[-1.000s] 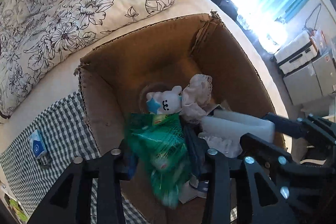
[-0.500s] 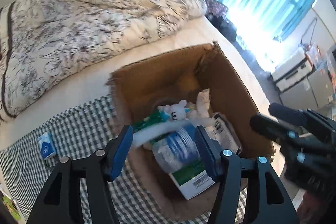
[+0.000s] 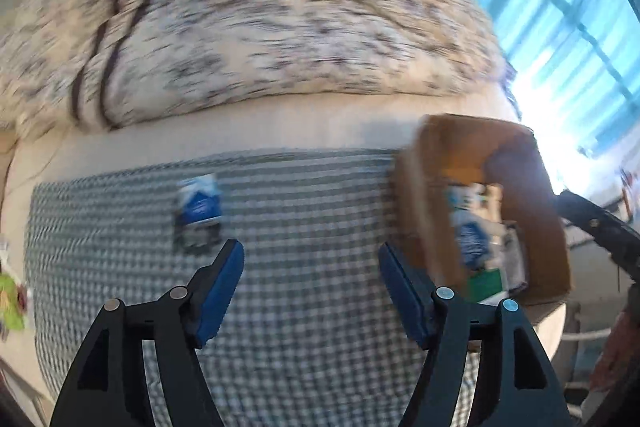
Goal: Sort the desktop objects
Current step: 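Move both tools back over the tissue pack and bead bracelet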
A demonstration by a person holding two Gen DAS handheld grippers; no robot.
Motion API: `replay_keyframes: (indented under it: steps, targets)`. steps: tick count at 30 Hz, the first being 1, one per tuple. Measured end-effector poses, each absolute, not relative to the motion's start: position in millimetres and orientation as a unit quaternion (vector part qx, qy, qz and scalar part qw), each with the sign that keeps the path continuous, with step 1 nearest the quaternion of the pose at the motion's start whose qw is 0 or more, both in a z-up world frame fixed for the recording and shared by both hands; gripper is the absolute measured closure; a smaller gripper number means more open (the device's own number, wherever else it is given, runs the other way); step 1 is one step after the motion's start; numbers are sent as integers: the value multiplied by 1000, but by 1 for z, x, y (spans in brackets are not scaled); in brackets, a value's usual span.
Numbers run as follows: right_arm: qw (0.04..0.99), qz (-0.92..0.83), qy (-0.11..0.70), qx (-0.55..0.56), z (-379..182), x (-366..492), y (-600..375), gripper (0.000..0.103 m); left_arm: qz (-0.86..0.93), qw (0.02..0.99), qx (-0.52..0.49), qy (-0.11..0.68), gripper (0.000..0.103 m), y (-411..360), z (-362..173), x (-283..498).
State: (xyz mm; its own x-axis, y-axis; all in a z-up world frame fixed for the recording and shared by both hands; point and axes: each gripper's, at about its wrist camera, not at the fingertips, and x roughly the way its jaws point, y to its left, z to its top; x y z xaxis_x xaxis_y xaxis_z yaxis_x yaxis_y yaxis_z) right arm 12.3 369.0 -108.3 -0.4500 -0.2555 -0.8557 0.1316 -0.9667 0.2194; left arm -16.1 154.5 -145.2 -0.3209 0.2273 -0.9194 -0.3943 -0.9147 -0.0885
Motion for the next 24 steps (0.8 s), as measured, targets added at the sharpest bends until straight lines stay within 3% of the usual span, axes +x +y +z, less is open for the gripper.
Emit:
replay_keyframes:
  steps: [6,17,24]
  targets:
    - [146,-840,-53,520,-113,7,316,31,821,133,-554,34,30,81,-145,-32]
    - [194,-809,13,555,-143,0,209,25,852,71,-518,33,29,-29,-127,-92]
    - [221,-781,59,581,-175,-11,146,22,842,42,-537,39,27,-77,-154,-108]
